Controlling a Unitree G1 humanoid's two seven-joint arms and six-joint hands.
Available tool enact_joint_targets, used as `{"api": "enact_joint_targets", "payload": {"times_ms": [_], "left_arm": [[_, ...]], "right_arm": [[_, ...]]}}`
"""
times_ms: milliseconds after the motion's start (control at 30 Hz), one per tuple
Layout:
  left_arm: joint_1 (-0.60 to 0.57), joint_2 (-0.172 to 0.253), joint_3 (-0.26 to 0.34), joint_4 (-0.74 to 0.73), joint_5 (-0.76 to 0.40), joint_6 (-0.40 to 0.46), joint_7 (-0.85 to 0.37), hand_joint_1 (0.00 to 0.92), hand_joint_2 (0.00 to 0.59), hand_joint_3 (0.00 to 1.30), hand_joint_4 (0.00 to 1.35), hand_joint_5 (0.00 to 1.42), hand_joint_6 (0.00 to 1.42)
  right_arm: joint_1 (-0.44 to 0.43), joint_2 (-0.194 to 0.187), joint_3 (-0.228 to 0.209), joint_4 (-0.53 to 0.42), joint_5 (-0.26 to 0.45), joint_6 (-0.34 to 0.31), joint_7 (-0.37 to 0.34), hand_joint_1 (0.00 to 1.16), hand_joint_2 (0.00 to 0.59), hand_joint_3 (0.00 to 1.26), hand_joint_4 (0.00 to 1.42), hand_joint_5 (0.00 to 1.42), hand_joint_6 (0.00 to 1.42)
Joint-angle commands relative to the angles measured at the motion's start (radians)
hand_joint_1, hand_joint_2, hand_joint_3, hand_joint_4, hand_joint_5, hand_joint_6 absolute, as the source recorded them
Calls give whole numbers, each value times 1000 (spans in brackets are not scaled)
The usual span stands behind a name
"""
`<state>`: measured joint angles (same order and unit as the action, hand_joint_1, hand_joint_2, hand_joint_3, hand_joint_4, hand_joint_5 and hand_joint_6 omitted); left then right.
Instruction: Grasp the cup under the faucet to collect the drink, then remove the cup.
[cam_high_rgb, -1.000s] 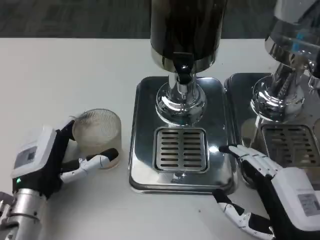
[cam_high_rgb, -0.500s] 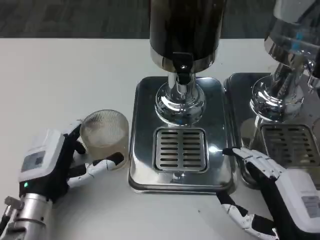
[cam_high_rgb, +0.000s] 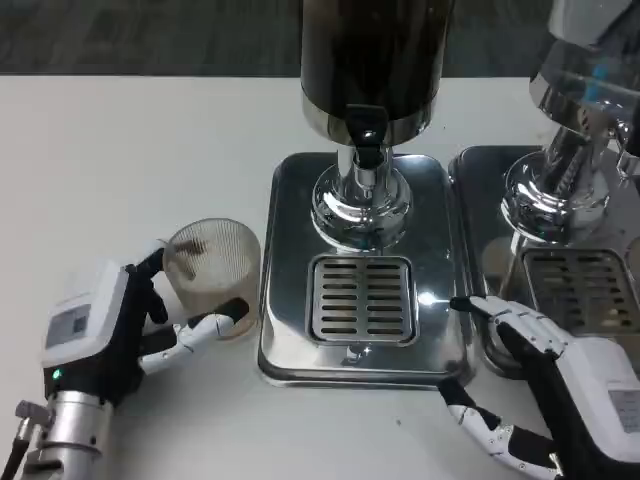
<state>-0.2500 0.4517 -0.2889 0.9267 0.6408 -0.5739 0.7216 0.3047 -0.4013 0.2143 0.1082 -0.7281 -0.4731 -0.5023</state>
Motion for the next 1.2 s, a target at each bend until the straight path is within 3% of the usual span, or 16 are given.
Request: {"api": "enact_joint_targets", "payload": {"times_ms": [33,400,667,1200], "left_arm": [[-2,-11,-1,12,5,-27,55,297,143,506,623,1023,1308],[-2,-25,0,37,2,-52,114,342,162,634,795,1148,1424],[0,-29,-2,42,6,-74,149,342,163,652,825,1180,1424],[43,15,18,-82,35,-122,195,334,168,667,857,1195,1424]], "right_arm": [[4,-1,-9,-9,8,-4,10,513,348,272,233,221,363],[11,-5,-17,-18,12,-7,19,523,353,281,254,221,349],[9,-8,-23,-20,15,-9,25,522,351,281,257,221,344],[0,-4,-20,-9,19,-19,22,515,346,281,261,221,342]]}}
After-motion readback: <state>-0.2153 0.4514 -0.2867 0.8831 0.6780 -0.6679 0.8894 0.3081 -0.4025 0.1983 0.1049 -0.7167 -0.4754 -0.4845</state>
